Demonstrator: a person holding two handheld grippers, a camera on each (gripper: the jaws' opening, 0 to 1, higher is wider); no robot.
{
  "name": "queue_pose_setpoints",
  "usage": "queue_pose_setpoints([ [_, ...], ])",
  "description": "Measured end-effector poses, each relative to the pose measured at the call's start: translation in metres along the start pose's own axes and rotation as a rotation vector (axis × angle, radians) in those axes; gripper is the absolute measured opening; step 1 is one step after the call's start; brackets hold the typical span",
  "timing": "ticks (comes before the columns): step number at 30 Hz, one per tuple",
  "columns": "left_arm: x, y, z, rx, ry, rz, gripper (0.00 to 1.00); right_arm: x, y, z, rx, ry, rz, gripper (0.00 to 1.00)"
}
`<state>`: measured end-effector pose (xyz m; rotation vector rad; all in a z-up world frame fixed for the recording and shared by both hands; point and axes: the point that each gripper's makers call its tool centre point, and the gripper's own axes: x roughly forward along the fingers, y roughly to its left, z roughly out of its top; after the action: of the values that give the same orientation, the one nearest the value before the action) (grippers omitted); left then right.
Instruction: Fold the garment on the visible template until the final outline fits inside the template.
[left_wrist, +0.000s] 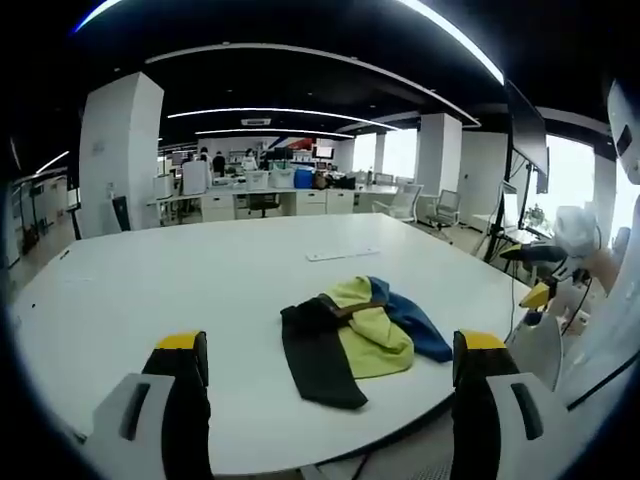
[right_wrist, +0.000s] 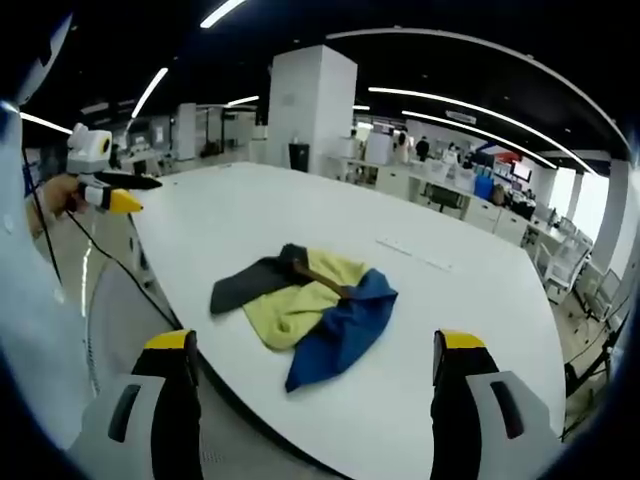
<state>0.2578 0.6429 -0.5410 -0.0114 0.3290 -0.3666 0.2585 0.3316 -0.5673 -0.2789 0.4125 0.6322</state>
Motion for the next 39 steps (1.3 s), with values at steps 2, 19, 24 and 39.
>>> queue_pose_setpoints([
  [2, -0.0003, -0.0002, 0.0001, 0.004, 0.000, 0.001, 1.00, -0.0010, -0.0007, 0.0002, -0.001, -0.001, -0.003, 0.97],
  [19, -0.0016, 0.0023, -0.0024, 0.009, 0.005, 0.004, 1.00, -0.0002, -0.0008, 0.0002, -0.004, 0.000, -0.010, 0.97],
  [24, -0.0007, 0.0029, -0.0032, 0.004, 0.005, 0.003, 1.00, 0.0014, 0.0010, -0.0017, -0.001, 0.006, -0.006, 0.97],
  [39, 0.0066, 0.0036, -0.0070, 0.017, 0.035, -0.003, 1.00, 0.0055, -0.0035, -0.0073, 0.015, 0.017, -0.015, 1.00],
])
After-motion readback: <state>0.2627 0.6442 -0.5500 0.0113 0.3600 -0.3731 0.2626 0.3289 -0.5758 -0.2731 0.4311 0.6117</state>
